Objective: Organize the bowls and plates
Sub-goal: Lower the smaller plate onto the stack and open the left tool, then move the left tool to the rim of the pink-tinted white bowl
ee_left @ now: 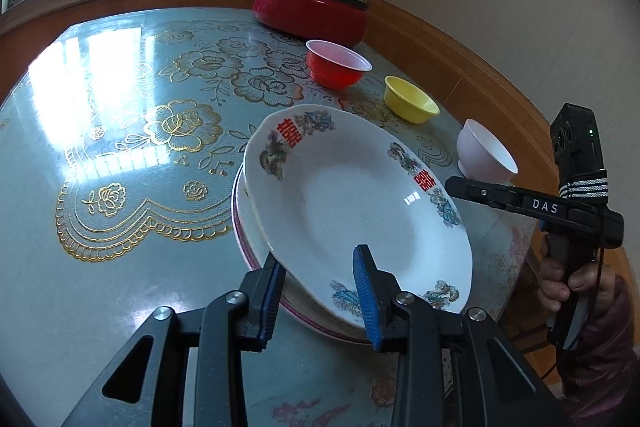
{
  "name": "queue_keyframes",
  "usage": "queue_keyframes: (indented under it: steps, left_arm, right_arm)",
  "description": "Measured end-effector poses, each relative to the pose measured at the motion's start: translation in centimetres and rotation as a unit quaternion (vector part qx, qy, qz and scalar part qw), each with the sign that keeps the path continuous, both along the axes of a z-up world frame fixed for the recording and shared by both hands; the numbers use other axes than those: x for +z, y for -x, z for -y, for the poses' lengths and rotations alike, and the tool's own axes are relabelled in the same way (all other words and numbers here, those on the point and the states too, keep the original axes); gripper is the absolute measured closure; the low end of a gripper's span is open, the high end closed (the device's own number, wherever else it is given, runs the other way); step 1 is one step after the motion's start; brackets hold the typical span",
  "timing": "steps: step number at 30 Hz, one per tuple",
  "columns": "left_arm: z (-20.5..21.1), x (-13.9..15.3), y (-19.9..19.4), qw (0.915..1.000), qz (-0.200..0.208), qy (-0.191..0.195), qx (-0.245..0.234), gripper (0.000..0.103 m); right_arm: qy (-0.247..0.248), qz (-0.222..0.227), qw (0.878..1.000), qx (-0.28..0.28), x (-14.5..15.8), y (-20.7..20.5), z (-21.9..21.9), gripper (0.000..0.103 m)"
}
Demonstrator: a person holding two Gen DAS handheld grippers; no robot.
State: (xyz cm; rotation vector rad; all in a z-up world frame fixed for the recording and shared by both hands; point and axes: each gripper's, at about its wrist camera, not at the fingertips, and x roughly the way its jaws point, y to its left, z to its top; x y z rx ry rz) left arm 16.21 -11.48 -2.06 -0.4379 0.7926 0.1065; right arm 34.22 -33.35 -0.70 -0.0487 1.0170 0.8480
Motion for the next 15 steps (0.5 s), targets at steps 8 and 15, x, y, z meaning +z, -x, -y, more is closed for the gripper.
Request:
queue_keyframes:
  steps: [8, 15]
  left_arm:
    - [-1.0, -0.7, 1.0, 0.9996, -0.014, 0.010, 0.021, 0.066]
    - [-1.3, -0.3, 0.3, 0.9990, 0.001, 0.009, 0.043, 0.065]
  right_arm:
    - [-0.003, -0.032, 0.999, -0.024, -1.3, -1.3, 0.9, 0.074]
    - [-0.030, -0.089, 0.996, -0.014, -2.9, -1.5, 0.6, 0.068]
